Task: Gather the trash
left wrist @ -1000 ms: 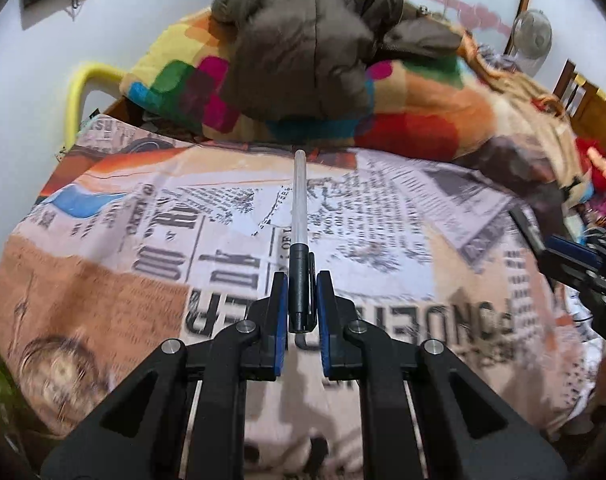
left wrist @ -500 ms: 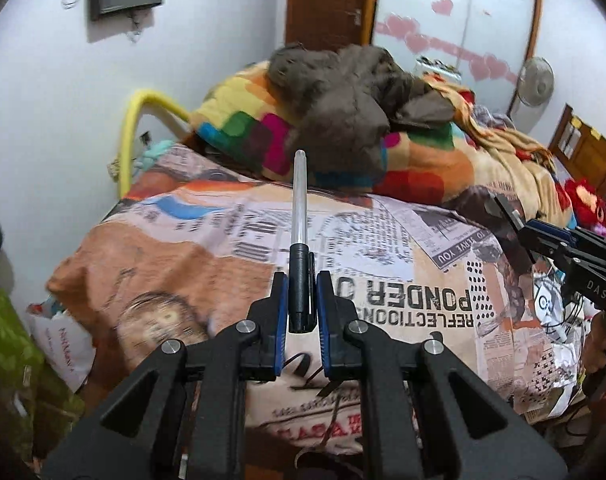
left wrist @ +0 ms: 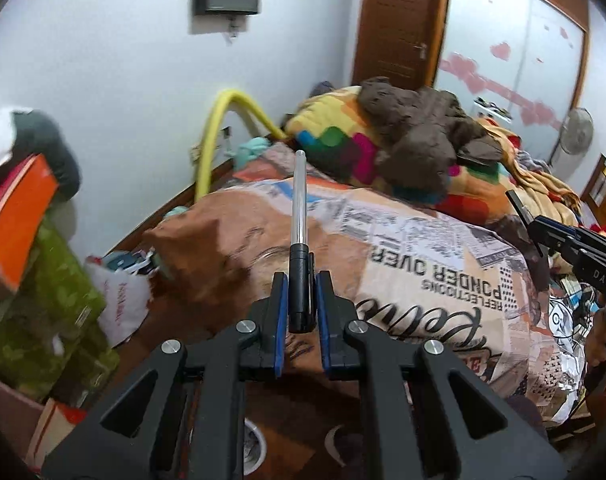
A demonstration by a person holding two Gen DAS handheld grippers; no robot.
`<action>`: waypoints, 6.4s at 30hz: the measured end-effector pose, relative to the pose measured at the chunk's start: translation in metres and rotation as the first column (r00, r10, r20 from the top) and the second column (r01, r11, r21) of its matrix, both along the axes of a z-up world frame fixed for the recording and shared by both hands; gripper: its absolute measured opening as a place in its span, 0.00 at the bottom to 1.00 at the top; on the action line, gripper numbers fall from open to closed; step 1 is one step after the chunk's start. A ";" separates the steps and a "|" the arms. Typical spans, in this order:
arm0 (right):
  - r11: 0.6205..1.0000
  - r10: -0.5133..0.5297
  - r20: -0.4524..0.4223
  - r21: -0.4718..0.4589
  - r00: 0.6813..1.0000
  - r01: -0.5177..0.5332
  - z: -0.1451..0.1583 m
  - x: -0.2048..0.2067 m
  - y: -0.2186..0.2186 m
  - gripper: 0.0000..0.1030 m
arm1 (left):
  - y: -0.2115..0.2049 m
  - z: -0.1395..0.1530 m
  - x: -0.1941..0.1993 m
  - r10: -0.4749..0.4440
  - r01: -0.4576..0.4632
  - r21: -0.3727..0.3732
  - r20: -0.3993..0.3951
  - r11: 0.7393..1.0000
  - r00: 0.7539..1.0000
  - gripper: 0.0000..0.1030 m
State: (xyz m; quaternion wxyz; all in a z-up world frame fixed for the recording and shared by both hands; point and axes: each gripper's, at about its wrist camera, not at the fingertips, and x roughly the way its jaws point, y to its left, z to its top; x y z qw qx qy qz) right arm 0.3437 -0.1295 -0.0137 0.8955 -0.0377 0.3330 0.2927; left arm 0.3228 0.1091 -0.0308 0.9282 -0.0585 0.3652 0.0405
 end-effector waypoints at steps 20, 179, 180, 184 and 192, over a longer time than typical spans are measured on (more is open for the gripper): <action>0.935 0.338 -0.140 -0.062 0.931 -0.349 -0.062 -0.067 0.169 0.22 | 0.093 -0.116 -0.115 0.209 -0.212 -0.020 -0.100 0.977 0.973 0.12; 0.947 -0.317 0.260 0.132 0.912 0.292 0.051 -0.320 -0.055 1.00 | -0.098 0.040 -0.353 -0.040 0.024 0.049 0.361 0.999 0.932 0.99; 0.948 -0.316 0.259 0.131 0.913 0.291 0.050 -0.320 -0.054 1.00 | -0.098 0.039 -0.354 -0.040 0.024 0.048 0.360 0.999 0.932 0.99; 0.949 -0.313 0.253 0.129 0.915 0.288 0.050 -0.319 -0.053 1.00 | -0.098 0.036 -0.354 -0.037 0.023 0.046 0.354 0.999 0.935 0.99; 0.950 -0.310 0.244 0.124 0.919 0.287 0.048 -0.319 -0.051 1.00 | -0.099 0.036 -0.352 -0.038 0.027 0.037 0.344 0.999 0.938 0.99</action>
